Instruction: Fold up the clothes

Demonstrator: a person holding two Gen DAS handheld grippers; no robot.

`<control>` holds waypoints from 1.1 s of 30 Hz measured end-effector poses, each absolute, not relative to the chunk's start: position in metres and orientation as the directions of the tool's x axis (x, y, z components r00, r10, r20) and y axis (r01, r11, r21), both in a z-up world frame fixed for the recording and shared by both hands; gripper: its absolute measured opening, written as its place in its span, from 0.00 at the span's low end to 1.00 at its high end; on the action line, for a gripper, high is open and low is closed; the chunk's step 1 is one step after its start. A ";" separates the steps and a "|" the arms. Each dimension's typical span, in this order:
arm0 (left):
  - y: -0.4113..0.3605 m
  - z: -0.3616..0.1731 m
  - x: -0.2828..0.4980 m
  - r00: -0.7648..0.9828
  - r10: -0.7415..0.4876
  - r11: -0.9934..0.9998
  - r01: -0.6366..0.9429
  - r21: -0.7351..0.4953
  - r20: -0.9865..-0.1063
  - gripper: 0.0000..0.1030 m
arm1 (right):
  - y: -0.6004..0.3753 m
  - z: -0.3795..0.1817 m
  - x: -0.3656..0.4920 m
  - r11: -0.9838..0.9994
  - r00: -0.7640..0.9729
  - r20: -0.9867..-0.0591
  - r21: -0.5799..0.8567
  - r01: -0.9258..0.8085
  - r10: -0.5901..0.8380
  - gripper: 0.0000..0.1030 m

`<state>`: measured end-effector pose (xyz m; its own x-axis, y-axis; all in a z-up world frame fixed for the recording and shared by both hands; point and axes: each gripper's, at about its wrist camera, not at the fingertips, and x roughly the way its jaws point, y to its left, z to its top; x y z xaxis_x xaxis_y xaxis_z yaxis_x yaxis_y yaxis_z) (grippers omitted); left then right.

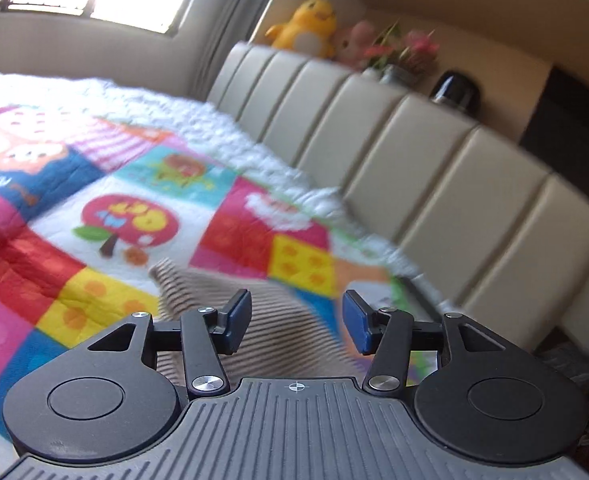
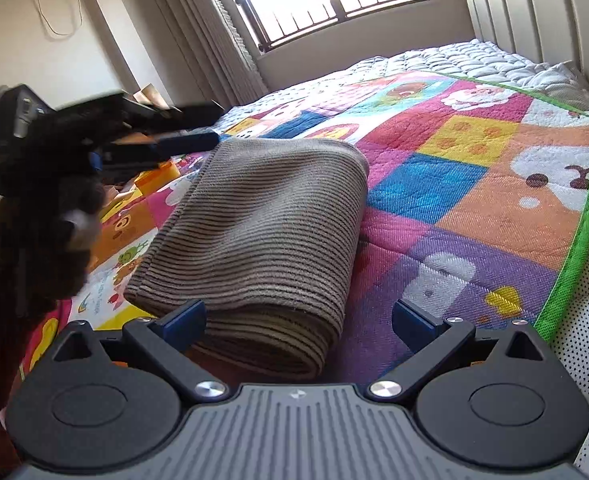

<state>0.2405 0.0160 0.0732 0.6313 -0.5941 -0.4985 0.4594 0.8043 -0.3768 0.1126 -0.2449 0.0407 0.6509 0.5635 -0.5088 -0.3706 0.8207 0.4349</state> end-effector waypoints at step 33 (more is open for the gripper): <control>0.066 0.054 0.208 0.668 -0.514 0.855 0.352 -0.380 -0.538 0.76 | -0.242 0.046 0.207 0.805 0.608 -0.551 0.521 -0.284 0.572 0.76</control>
